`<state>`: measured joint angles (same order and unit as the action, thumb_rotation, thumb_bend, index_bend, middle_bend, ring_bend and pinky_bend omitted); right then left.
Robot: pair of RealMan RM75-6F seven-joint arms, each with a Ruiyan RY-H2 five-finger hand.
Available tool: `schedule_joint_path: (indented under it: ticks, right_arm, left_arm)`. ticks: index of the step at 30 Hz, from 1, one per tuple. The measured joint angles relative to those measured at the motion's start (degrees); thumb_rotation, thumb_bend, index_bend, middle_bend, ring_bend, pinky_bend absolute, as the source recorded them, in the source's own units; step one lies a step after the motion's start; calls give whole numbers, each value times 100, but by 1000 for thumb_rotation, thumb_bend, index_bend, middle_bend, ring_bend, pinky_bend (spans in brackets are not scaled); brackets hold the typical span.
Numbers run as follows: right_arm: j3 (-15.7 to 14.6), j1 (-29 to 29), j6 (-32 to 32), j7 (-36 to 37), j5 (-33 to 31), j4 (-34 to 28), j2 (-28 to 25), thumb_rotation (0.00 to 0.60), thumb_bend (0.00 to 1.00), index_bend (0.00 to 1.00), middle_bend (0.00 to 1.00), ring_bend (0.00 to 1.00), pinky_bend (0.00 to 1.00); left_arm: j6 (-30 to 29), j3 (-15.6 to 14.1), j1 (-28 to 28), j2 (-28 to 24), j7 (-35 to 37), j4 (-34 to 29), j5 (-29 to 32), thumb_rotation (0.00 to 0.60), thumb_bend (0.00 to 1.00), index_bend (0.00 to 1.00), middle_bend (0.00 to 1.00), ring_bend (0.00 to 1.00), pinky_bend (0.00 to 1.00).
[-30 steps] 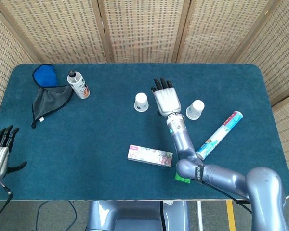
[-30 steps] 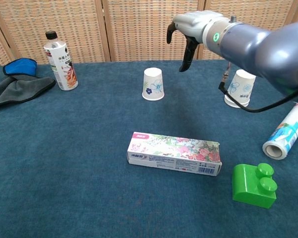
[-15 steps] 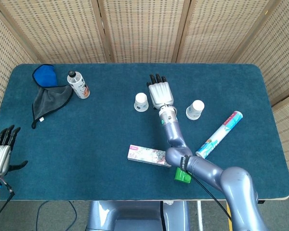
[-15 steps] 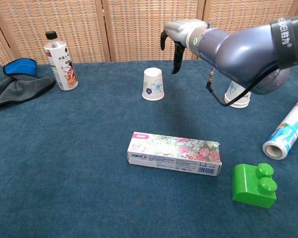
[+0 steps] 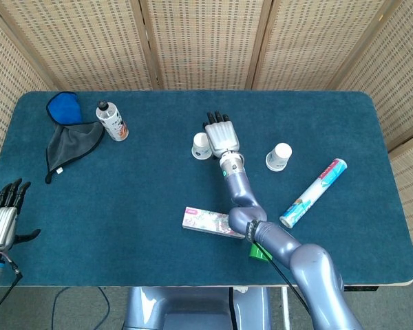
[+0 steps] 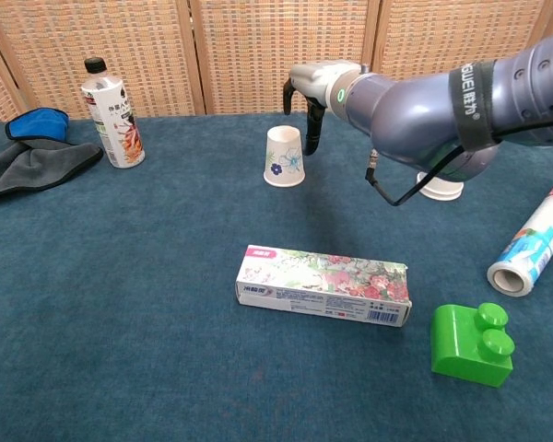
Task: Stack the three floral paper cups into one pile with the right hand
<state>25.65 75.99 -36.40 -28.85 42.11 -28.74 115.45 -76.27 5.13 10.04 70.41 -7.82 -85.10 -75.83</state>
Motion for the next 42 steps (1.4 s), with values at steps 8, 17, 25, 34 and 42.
schedule_joint_path:
  ticks: [8, 17, 25, 34, 42]
  right_arm:
    - [18, 253, 252, 547, 346, 661, 341, 600, 198, 280, 158, 83, 180]
    - [-3, 419, 566, 1049, 684, 1317, 636, 600, 198, 272, 164, 83, 180]
    - [-1, 479, 847, 1222, 849, 1750, 772, 600, 197, 353, 189, 83, 185]
    - [24, 449, 913, 1492, 997, 1881, 849, 600, 198, 441, 244, 114, 207]
    - [-8, 479, 590, 1793, 1231, 1846, 908, 600, 198, 684, 388, 218, 297]
  left_arm:
    - [56, -1, 31, 23, -27, 21, 30, 600, 158, 21, 0, 0, 91]
    - [155, -65, 73, 66, -79, 40, 4, 600, 158, 22, 0, 0, 96]
    - [198, -76, 109, 56, -112, -22, -4, 600, 162, 35, 0, 0, 97]
    - [168, -109, 124, 58, -150, -72, -86, 600, 165, 43, 0, 0, 98]
    - [168, -117, 129, 65, -142, -75, -82, 600, 168, 50, 0, 0, 99]
